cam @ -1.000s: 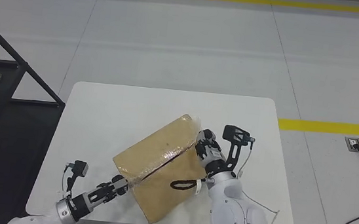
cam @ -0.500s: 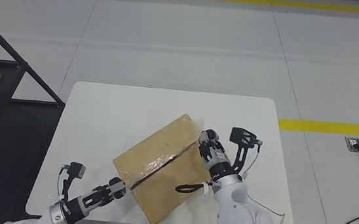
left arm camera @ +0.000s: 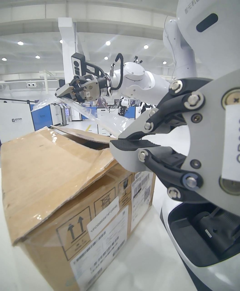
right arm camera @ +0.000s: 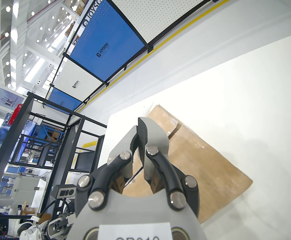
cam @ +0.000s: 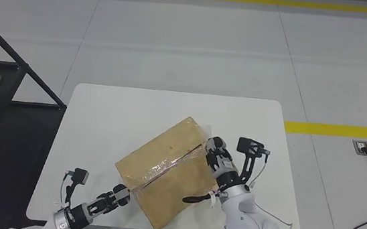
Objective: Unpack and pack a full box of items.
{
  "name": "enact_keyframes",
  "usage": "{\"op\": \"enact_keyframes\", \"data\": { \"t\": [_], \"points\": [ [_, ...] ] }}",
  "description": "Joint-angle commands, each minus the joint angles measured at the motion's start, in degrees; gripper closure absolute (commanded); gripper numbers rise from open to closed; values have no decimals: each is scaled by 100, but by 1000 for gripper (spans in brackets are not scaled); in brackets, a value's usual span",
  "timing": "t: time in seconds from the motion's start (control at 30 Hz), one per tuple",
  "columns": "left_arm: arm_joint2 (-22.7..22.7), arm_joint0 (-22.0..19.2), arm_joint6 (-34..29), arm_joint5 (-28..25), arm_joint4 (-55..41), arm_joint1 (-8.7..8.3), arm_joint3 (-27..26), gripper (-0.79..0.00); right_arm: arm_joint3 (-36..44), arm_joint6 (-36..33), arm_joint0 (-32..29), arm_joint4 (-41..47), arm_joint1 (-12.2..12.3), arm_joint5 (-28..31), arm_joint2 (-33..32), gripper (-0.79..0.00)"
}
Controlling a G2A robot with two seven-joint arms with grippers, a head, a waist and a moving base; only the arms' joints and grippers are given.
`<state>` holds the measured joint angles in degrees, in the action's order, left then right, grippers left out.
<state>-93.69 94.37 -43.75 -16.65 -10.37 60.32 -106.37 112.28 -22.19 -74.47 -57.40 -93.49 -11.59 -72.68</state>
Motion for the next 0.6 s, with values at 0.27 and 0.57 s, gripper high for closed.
{"op": "enact_keyframes", "data": {
  "t": [0.27, 0.57],
  "points": [
    [62, -82, 87, 40, 17, -4, 148, 0, -355, -23, 197, -17, 33, 44, 78, 0],
    [200, -193, 109, 97, 76, -4, 250, 0, -491, 25, 270, -84, 66, -52, 62, 0]
  ]
}}
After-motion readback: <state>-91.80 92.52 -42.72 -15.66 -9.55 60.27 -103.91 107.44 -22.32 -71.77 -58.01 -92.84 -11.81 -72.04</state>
